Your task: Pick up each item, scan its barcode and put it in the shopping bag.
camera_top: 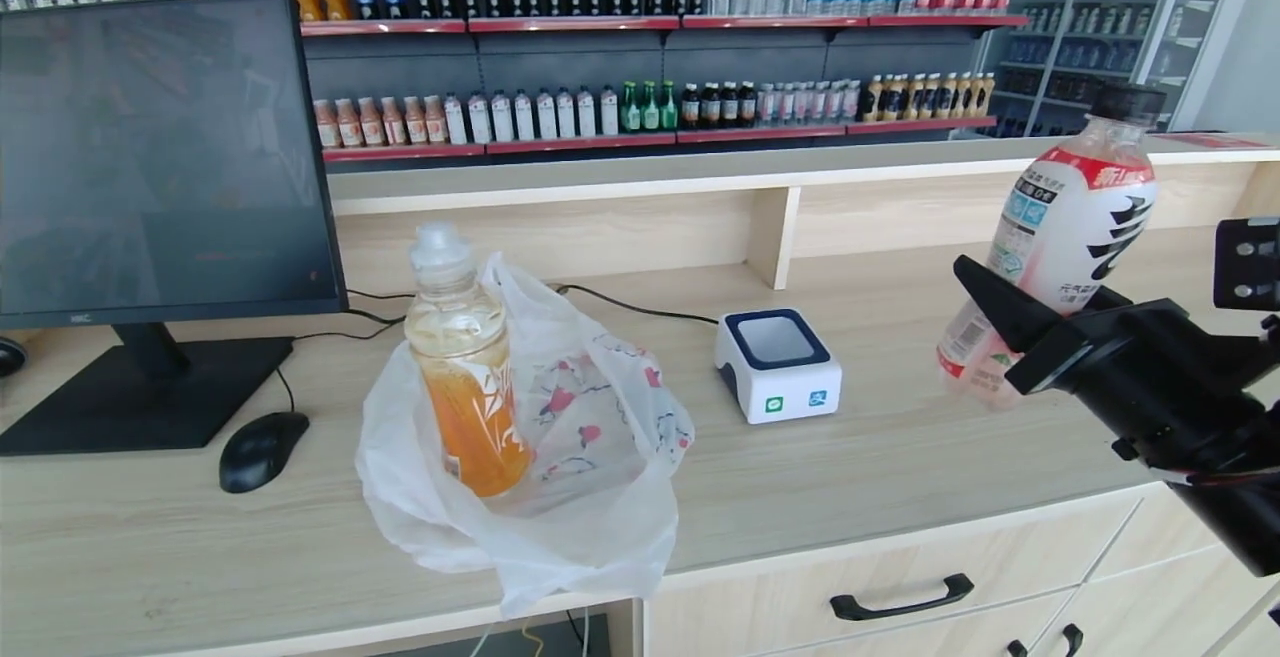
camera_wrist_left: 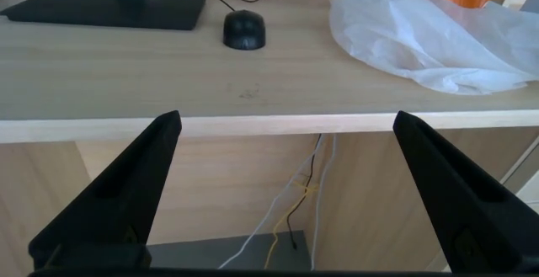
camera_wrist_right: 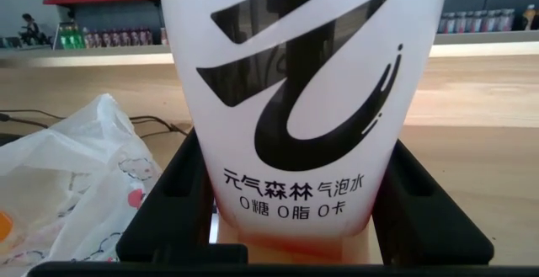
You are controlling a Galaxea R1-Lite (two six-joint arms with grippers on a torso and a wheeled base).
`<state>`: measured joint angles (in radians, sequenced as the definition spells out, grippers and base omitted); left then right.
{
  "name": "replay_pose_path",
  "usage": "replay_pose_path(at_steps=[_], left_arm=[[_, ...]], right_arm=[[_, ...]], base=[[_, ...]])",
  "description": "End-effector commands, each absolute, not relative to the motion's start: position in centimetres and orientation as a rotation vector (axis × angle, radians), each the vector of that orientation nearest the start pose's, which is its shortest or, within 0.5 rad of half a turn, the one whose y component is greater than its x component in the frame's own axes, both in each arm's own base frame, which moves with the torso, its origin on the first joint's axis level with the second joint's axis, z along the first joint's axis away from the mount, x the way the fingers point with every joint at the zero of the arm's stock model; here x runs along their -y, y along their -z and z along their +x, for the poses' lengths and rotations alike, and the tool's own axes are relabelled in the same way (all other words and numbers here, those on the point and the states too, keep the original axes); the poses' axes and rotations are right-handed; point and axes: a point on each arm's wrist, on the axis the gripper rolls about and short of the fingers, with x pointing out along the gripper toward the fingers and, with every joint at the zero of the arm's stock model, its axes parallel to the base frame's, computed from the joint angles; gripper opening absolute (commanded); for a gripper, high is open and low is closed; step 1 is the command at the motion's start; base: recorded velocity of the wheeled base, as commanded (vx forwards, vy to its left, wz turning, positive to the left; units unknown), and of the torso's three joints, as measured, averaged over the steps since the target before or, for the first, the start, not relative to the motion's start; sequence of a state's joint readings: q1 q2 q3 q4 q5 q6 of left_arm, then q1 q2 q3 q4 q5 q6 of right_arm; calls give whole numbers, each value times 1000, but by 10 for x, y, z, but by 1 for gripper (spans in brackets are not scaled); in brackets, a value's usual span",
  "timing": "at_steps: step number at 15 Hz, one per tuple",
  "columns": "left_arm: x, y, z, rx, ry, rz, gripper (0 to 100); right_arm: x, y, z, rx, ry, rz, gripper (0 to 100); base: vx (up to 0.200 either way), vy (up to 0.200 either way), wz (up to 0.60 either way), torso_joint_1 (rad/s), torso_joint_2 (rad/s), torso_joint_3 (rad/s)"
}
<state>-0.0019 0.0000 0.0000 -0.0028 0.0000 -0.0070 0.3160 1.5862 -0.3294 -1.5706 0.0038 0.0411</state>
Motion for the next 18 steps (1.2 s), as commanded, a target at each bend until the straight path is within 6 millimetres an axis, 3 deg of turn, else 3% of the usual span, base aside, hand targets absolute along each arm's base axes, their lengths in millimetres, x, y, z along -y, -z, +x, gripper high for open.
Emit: replay_pose_path(at_steps=[1, 3, 6, 10, 13, 16, 18], left_arm=[[0, -76, -23, 3, 2, -8, 100], [0, -76, -23, 3, 2, -8, 100], [0, -76, -23, 5, 2, -6, 100], [0, -76, -23, 5, 2, -6, 100], [0, -76, -23, 3, 2, -5, 100], [0, -76, -23, 5, 2, -9, 100], [0, -76, -23, 5, 2, -9, 100]], right_arm=[[-74, -188, 225, 301, -324, 89, 0], [-75, -185, 227, 290, -326, 89, 0], [-76, -185, 228, 290, -331, 90, 0], [-78, -185, 235, 294, -333, 85, 0], [-91, -190, 253, 325, -398, 90, 0], [-100, -188, 262, 336, -472, 28, 0], [-101, -188, 272, 382, -518, -113, 0]], base=[[0, 0, 0, 0, 0, 0], [0, 0, 0, 0, 0, 0], [0, 0, 600, -2, 4, 2], [0, 0, 0, 0, 0, 0], [0, 0, 0, 0, 0, 0], [0, 0, 0, 0, 0, 0], [0, 0, 0, 0, 0, 0]])
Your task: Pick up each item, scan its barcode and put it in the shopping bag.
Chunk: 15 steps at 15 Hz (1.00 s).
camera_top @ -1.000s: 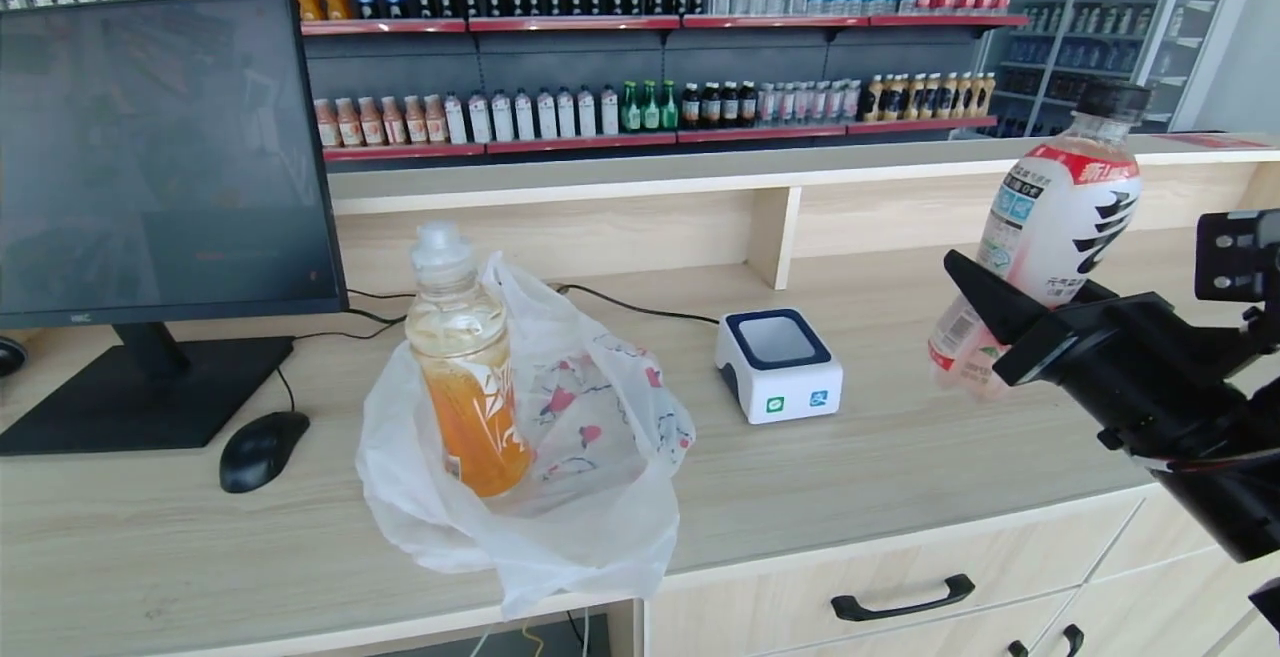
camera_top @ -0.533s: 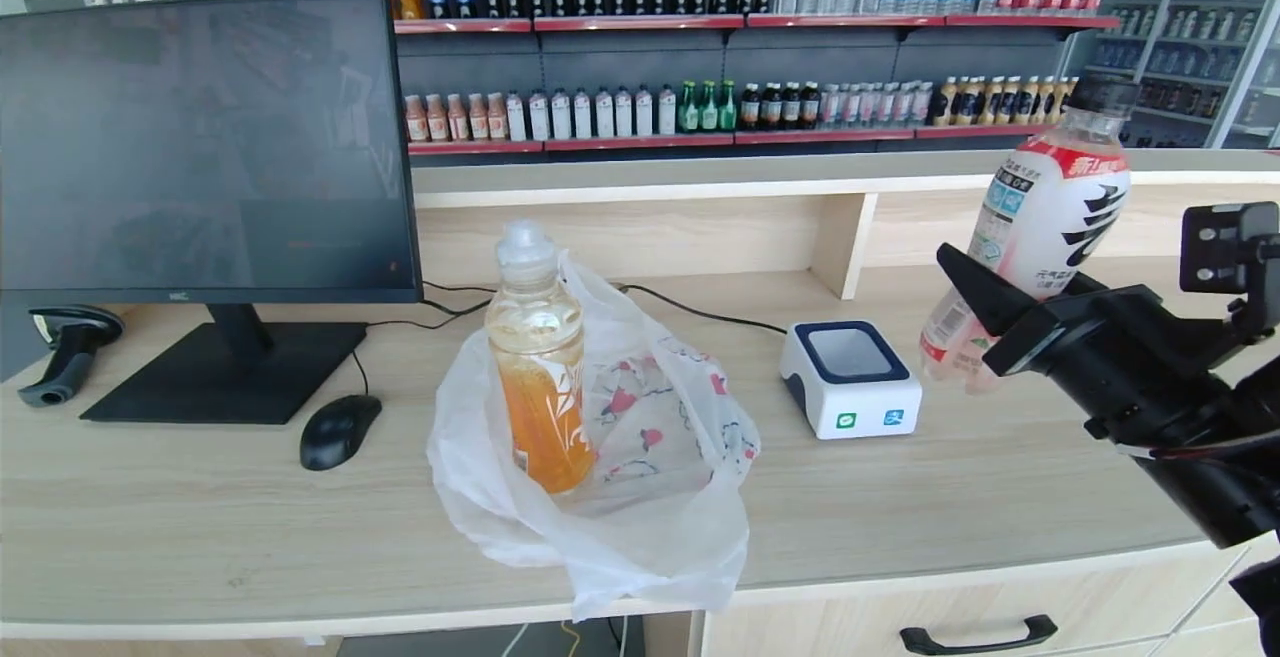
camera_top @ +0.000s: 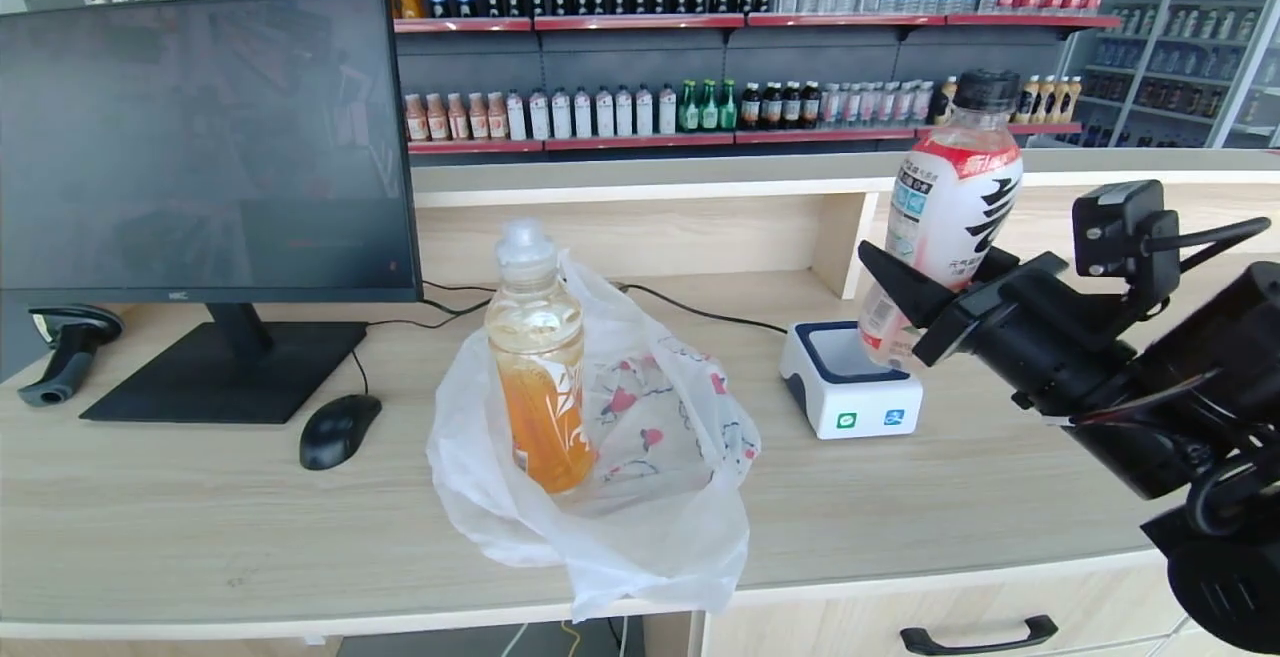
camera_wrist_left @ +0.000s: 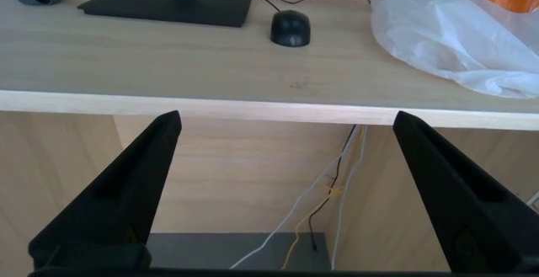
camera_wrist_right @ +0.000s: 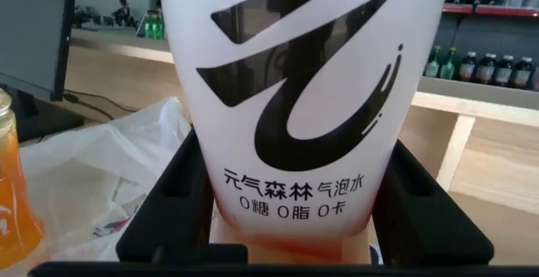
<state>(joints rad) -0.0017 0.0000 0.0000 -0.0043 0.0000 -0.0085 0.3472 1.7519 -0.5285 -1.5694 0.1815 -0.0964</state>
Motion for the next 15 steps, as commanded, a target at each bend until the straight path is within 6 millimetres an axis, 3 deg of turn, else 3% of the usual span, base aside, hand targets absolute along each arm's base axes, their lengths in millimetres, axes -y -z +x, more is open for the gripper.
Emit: replay_pose_path(at_steps=[1, 6, 9, 12, 15], left_arm=[[0, -76, -23, 5, 2, -9, 100], [0, -76, -23, 3, 2, -9, 100], [0, -76, -23, 3, 0, -15, 100], [0, -76, -23, 3, 0, -11, 100], [0, -76, -23, 3, 0, -11, 100]], right_arm=[[-105, -188, 279, 416, -545, -195, 0], [-120, -200, 309, 567, -542, -370, 0], [-117, -197, 308, 618, -654, -490, 0], [-118, -194, 304, 628, -661, -536, 0], [-112, -207, 293, 674, -634, -579, 0]], base=[[0, 0, 0, 0, 0, 0], [0, 0, 0, 0, 0, 0], [0, 0, 0, 0, 0, 0], [0, 0, 0, 0, 0, 0], [0, 0, 0, 0, 0, 0]])
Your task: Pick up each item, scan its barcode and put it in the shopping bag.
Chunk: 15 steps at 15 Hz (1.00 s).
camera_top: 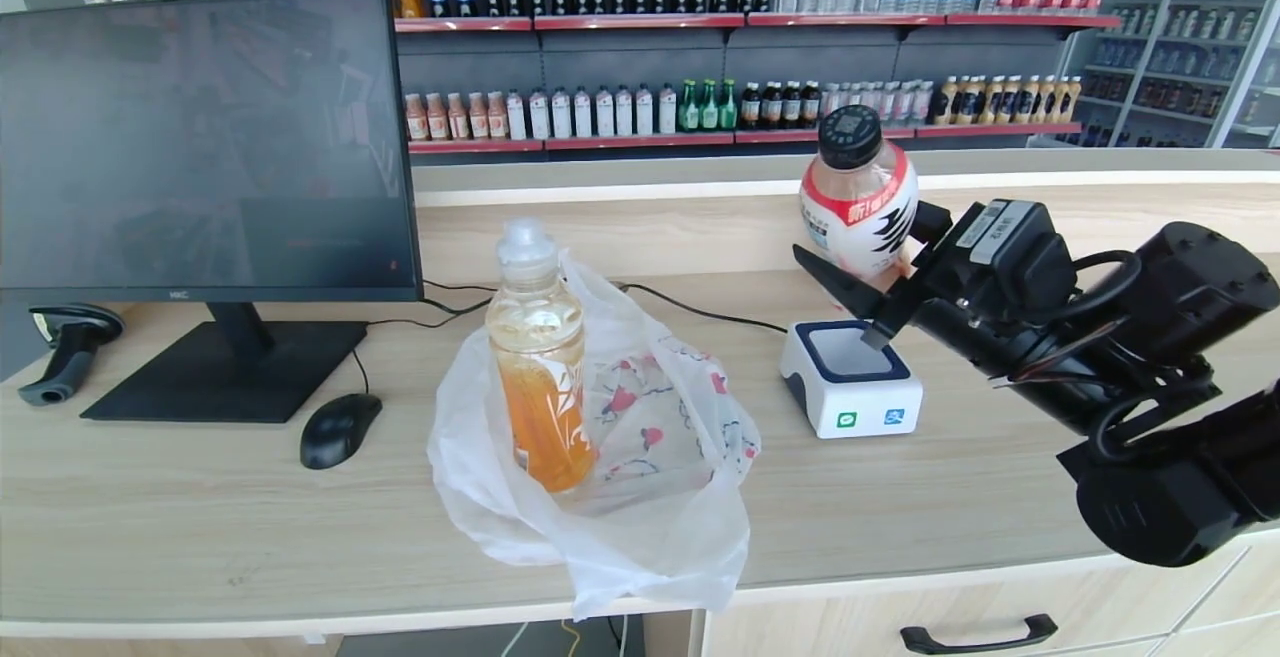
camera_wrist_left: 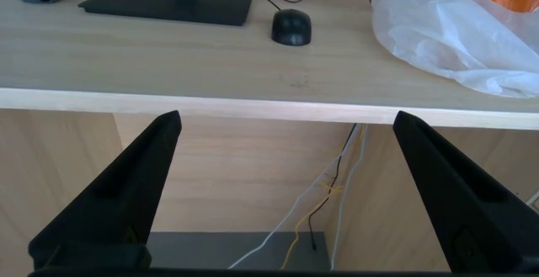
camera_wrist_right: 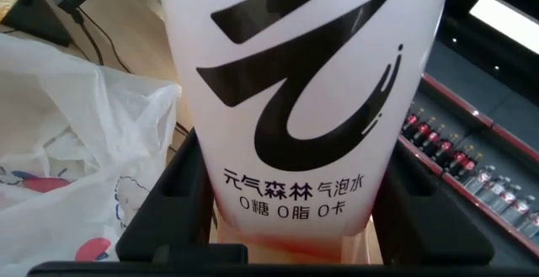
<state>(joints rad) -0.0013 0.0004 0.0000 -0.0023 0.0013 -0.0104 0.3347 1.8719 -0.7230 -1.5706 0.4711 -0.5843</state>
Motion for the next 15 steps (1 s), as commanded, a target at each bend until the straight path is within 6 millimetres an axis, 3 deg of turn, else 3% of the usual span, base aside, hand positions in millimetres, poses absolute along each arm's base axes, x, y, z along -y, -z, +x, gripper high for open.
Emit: replay_pose_path(at_steps=[1, 4, 7, 9, 12, 13, 15], left_arm=[[0, -76, -23, 3, 0, -11, 100], [0, -76, -23, 3, 0, -11, 100], [0, -76, -23, 3, 0, -11, 100], [0, -76, -23, 3, 0, -11, 100], [0, -76, -23, 3, 0, -11, 100], [0, -76, -23, 3, 0, -11, 100], [0, -76, -23, 3, 0, -11, 100]], right_arm=[[-112, -207, 288, 676, -638, -584, 0], [-105, -221, 268, 712, -630, -585, 0], [-106, -216, 257, 707, -674, -602, 0], [-117, -202, 249, 698, -797, -613, 0], [-97, -192, 264, 702, -908, -668, 0], [-87, -195, 270, 721, -875, -708, 0], [-87, -190, 290, 756, -829, -796, 0]], base=[[0, 0, 0, 0, 0, 0], [0, 0, 0, 0, 0, 0], [0, 0, 0, 0, 0, 0], [0, 0, 0, 0, 0, 0], [0, 0, 0, 0, 0, 0], [0, 0, 0, 0, 0, 0], [0, 0, 0, 0, 0, 0]])
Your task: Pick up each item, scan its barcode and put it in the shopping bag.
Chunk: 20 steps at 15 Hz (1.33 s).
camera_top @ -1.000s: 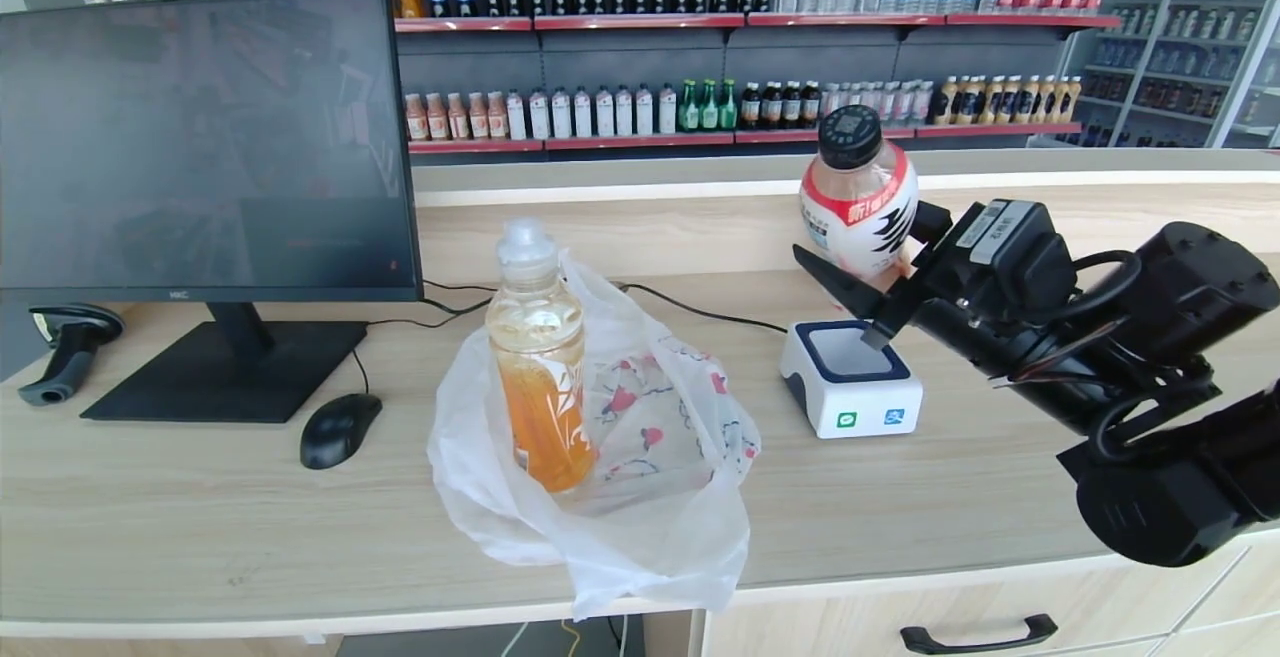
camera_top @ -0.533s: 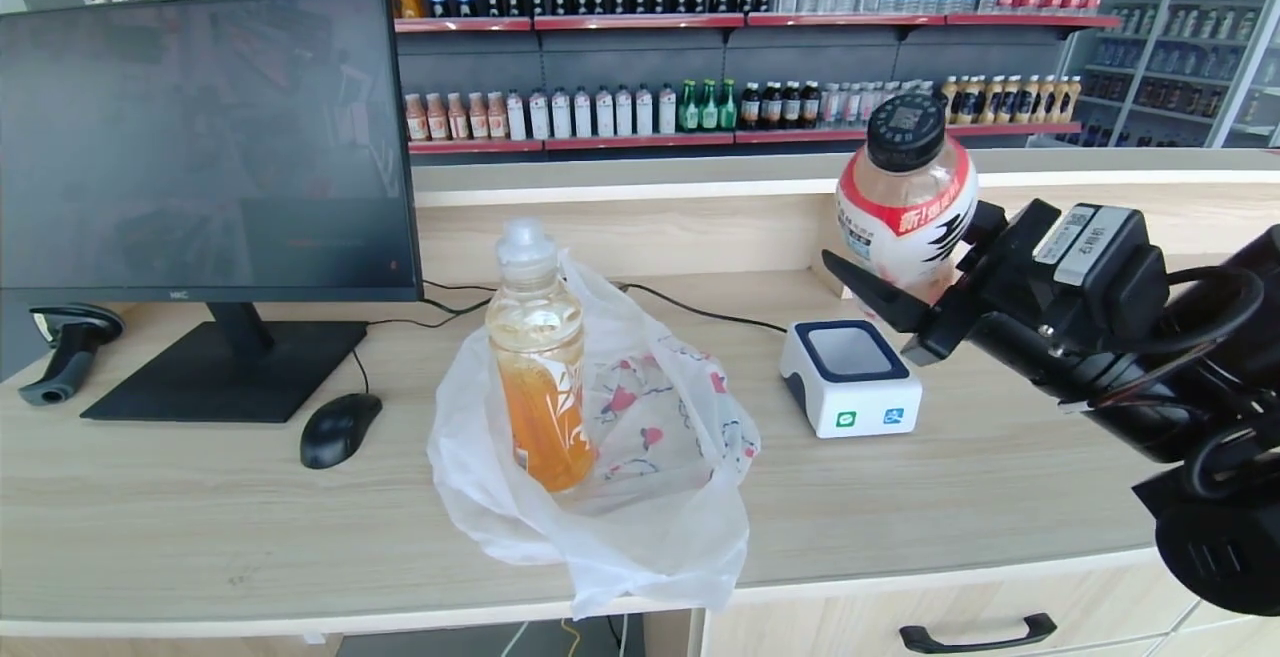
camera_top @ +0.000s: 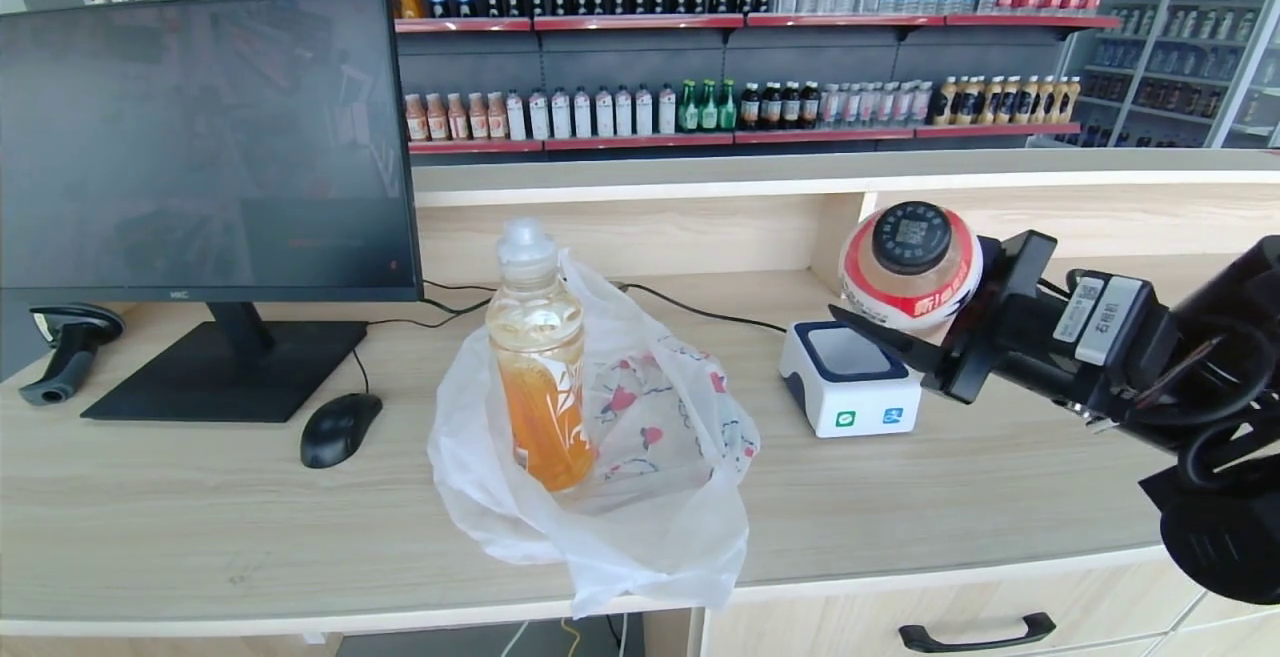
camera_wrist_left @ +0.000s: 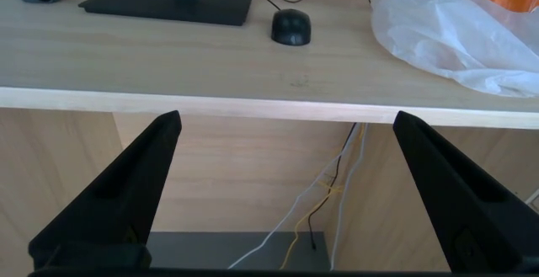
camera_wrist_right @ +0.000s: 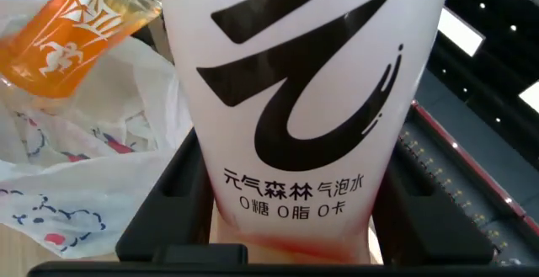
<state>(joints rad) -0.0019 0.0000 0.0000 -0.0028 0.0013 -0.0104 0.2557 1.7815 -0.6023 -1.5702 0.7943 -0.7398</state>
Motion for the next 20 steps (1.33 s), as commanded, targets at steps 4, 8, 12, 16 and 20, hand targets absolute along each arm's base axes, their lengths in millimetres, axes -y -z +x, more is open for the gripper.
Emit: replay_pose_path(at_steps=[4, 8, 12, 16, 20], left_arm=[[0, -76, -23, 3, 0, -11, 100], [0, -76, -23, 3, 0, -11, 100], [0, -76, -23, 3, 0, -11, 100], [0, -76, -23, 3, 0, -11, 100], [0, -76, -23, 3, -2, -11, 100]], right_arm=[[-81, -182, 326, 771, -790, -850, 0], [-72, -163, 340, 721, -797, -858, 0], [-74, -160, 342, 752, -798, -911, 0], [-80, -158, 339, 771, -806, -941, 0], [-94, -148, 341, 786, -840, -958, 0]], base=[[0, 0, 0, 0, 0, 0], [0, 0, 0, 0, 0, 0], [0, 0, 0, 0, 0, 0], [0, 0, 0, 0, 0, 0], [0, 0, 0, 0, 0, 0]])
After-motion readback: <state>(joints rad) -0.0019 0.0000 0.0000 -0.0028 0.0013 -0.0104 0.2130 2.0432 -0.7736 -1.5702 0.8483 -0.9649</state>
